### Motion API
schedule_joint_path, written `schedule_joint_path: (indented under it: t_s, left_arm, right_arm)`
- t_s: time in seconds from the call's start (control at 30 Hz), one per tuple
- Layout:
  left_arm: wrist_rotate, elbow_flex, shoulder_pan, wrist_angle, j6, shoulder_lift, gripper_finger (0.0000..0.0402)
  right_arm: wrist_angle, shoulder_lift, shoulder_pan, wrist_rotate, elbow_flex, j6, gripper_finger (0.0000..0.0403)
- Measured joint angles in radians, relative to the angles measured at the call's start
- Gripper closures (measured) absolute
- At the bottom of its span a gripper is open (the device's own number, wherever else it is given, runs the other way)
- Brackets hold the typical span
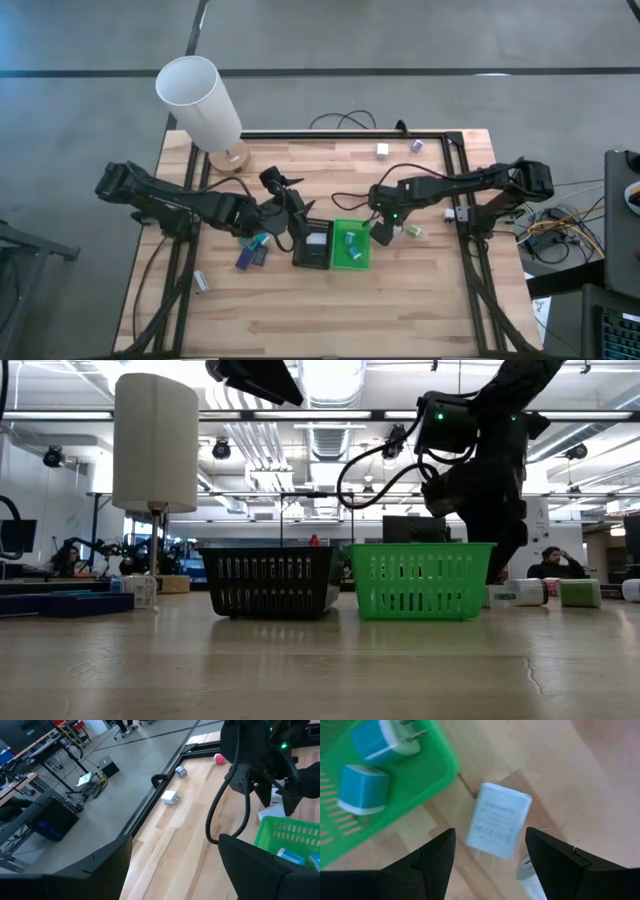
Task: Pick & Place Office items
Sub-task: Put the bottom white charger adapter into the green basket
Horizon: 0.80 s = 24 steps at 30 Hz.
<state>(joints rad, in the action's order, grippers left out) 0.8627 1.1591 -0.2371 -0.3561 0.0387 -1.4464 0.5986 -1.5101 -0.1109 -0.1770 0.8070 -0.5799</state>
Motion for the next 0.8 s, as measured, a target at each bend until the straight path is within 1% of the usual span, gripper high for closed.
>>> schedule_joint_path:
  t_s: [0.33, 0.67, 0.8]
  left_arm:
    - [-0.002, 0.000, 0.000, -0.008, 0.004, 0.000, 0.0099]
    - [-0.002, 0.000, 0.000, -0.030, 0.022, 0.000, 0.0099]
    - [-0.002, 0.000, 0.000, -0.036, 0.023, 0.000, 0.0099]
  right_arm:
    - [-0.022, 0.000, 0.062, -0.005, -0.001, -0.055, 0.0161]
    - [-0.048, 0.000, 0.068, 0.124, -0.003, -0.131, 0.0165]
    - [-0.047, 0.000, 0.068, 0.128, -0.007, -0.103, 0.0164]
